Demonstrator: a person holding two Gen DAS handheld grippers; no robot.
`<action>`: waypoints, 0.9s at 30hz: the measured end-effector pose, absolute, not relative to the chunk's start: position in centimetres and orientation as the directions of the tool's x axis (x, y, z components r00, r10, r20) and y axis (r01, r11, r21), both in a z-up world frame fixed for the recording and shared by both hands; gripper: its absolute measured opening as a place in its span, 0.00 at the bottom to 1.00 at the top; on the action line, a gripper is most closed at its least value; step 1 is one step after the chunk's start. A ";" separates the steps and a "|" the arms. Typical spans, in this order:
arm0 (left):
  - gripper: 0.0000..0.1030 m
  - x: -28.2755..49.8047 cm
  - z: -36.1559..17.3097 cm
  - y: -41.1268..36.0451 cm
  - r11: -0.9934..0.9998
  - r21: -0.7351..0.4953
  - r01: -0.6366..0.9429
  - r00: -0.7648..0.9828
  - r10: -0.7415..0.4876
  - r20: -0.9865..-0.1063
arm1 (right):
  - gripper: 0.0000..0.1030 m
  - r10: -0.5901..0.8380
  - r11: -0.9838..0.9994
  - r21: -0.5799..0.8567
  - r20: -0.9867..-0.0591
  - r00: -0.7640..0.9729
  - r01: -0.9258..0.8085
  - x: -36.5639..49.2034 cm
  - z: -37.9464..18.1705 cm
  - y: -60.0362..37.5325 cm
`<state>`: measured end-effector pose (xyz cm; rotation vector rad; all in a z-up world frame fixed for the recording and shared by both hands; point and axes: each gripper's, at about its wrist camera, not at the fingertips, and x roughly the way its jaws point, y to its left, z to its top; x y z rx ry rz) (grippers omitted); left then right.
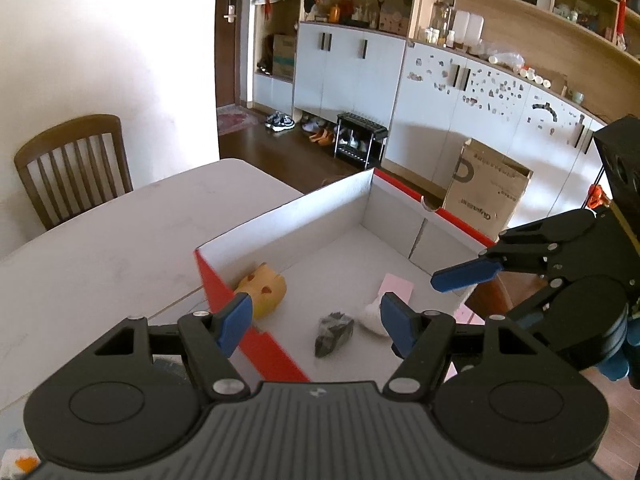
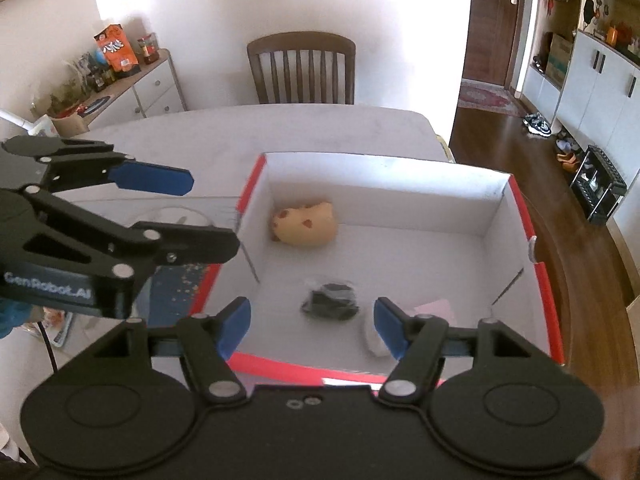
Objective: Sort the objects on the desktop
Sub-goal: 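Open both tools to drop the yellow toy and tooth plush into the box, then move both tools back over the table toward the remaining items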
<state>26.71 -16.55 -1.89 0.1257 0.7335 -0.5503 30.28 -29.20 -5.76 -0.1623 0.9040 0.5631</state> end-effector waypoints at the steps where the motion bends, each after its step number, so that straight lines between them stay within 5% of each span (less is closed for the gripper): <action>1: 0.68 26.2 -1.8 -16.0 0.852 -0.080 0.518 0.611 -0.434 -0.663 | 0.66 0.395 0.844 0.097 -0.778 0.488 -0.528 29.9 -5.6 -28.8; 17: 0.68 19.9 0.0 -5.4 0.908 -0.087 0.409 0.688 -0.370 -0.624 | 0.76 0.438 0.813 0.098 -0.753 0.491 -0.574 23.9 -4.3 -21.1; 27: 0.81 16.6 -0.2 1.3 0.929 -0.118 0.351 0.713 -0.348 -0.609 | 0.77 0.460 0.795 0.106 -0.747 0.480 -0.597 20.9 -4.5 -15.3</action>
